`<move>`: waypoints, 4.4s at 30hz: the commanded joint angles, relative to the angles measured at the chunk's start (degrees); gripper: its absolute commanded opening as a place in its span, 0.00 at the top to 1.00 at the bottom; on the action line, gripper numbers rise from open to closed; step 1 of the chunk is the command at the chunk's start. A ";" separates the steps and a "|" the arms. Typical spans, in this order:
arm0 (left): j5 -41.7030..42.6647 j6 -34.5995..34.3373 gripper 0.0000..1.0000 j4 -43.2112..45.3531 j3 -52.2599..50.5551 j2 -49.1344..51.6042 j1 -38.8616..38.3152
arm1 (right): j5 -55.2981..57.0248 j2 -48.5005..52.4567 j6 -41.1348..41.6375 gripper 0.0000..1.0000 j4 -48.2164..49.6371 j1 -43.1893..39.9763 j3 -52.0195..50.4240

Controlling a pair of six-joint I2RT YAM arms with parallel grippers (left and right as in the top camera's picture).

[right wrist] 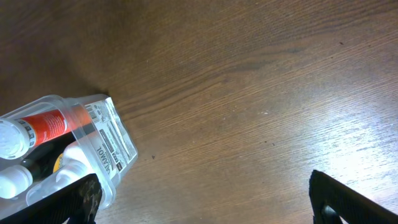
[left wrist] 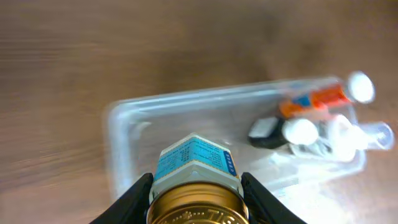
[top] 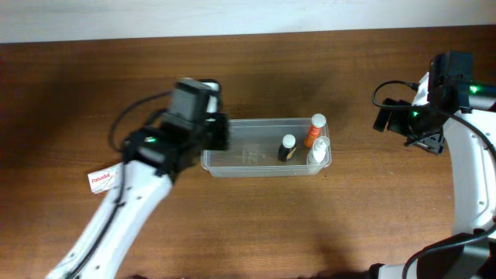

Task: Pack container
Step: 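Place the gold-lidded jar in the container beside the dark bottle, then move the left gripper to the Panadol box and grasp it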

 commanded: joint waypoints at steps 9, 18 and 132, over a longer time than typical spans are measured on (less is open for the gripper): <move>0.63 -4.76 0.70 9.51 0.02 18.78 -13.00 | -0.28 0.31 -0.55 0.01 -0.02 -0.15 -0.15; 0.61 -4.76 0.69 12.11 0.02 26.91 -15.10 | -0.28 0.31 -0.55 0.01 -0.04 -0.15 -0.15; -5.53 -30.42 0.53 -7.67 8.26 28.09 38.97 | -0.26 0.31 -0.57 0.01 -0.39 -0.15 -0.17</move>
